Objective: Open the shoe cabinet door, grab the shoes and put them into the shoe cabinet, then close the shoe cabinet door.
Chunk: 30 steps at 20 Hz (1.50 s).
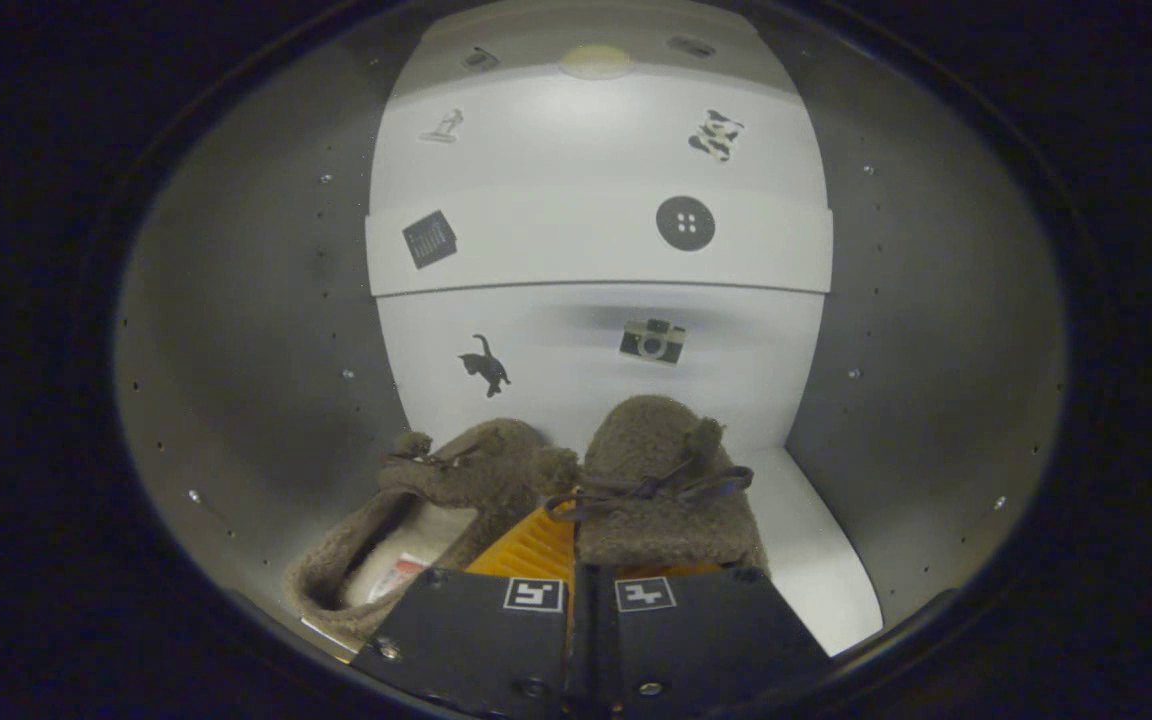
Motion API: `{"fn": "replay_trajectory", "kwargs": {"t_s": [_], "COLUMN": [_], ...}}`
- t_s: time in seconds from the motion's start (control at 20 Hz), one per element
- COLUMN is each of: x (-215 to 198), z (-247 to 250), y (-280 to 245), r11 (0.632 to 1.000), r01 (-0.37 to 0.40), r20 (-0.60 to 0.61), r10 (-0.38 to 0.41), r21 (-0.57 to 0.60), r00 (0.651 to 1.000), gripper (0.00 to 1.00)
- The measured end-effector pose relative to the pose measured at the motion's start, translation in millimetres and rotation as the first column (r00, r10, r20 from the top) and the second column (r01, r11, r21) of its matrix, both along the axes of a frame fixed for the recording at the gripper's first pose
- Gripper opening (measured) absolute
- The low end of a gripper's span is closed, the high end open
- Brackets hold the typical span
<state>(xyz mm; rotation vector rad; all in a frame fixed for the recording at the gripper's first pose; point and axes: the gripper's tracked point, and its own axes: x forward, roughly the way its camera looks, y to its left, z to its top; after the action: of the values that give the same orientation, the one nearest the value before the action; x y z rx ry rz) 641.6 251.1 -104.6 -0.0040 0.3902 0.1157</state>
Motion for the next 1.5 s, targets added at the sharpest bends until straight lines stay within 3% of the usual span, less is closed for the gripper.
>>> {"fn": "replay_trajectory", "kwargs": {"t_s": [0.4, 0.5, 0.7, 0.8, 1.15, 1.3, 1.5], "x": [-7, -16, -49, -75, -210, -285, -378], "z": [-12, -3, 15, 27, 98, 108, 115], "y": [5, 13, 11, 11, 28, 30, 8], "r11": [1.0, 0.999, 0.999, 0.999, 0.996, 0.989, 0.987], "r01": [-0.004, -0.026, -0.034, -0.033, -0.084, -0.122, -0.14], "r20": [-0.121, -0.097, -0.033, 0.025, 0.278, 0.317, 0.348], "r10": [0.004, 0.031, 0.034, 0.033, 0.069, 0.089, 0.106], "r21": [-0.003, 0.045, 0.025, 0.023, 0.042, 0.085, 0.075], "r00": [0.993, 0.995, 0.999, 0.999, 0.958, 0.944, 0.931], "gripper": [0.13, 0.25, 0.66, 0.76, 0.81, 1.0, 1.0]}}
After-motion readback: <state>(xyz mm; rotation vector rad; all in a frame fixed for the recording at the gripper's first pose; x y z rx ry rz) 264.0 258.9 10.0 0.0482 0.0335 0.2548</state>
